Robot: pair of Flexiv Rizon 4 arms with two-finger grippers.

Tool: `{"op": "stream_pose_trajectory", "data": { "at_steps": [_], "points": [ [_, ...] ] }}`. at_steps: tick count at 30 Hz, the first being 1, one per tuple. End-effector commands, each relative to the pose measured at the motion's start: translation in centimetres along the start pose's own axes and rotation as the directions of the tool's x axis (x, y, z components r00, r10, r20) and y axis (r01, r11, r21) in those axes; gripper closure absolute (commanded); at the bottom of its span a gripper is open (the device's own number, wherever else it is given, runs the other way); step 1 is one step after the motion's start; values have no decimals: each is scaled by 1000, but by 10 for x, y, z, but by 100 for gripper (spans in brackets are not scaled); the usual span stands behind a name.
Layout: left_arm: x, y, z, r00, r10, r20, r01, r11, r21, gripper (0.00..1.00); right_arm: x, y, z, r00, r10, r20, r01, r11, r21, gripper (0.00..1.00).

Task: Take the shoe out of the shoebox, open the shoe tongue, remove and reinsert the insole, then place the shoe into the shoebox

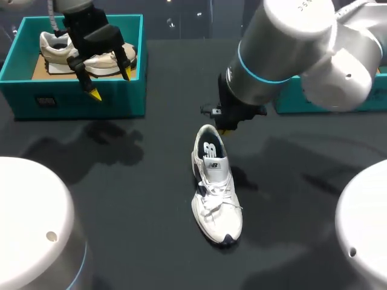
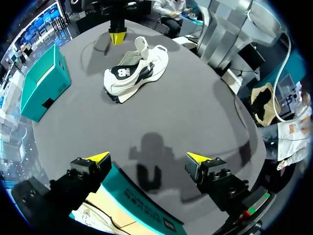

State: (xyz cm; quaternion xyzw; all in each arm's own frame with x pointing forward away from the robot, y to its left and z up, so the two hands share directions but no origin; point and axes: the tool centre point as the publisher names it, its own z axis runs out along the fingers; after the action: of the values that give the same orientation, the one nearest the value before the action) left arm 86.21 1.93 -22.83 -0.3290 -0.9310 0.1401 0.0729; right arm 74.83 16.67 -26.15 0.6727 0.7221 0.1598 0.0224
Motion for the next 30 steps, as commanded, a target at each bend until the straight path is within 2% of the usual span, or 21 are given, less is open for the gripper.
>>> {"op": "stream_pose_trajectory", "data": {
  "at_steps": [1, 6, 11, 19, 21, 30],
  "points": [
    [0, 0, 0, 1000, 0, 0, 0, 1000, -3, 0, 7, 1, 7, 995, 2, 104, -1, 1000, -2, 100],
    [0, 0, 0, 1000, 0, 0, 0, 1000, -3, 0, 7, 1, 7, 995, 2, 104, -1, 1000, -2, 100],
    [0, 0, 0, 1000, 0, 0, 0, 1000, -3, 0, 13, -6, 31, 978, 2, 210, 8, 999, -47, 100],
    [0, 0, 0, 1000, 0, 0, 0, 1000, -3, 0, 18, -16, 55, 959, -58, 279, 83, 993, -80, 100],
    [0, 0, 0, 1000, 0, 0, 0, 1000, -3, 0, 18, -16, 57, 949, -59, 311, 88, 993, -78, 100],
    [0, 0, 0, 1000, 0, 0, 0, 1000, -3, 0, 18, -16, 57, 949, -59, 311, 88, 993, -78, 100]
  ]
}}
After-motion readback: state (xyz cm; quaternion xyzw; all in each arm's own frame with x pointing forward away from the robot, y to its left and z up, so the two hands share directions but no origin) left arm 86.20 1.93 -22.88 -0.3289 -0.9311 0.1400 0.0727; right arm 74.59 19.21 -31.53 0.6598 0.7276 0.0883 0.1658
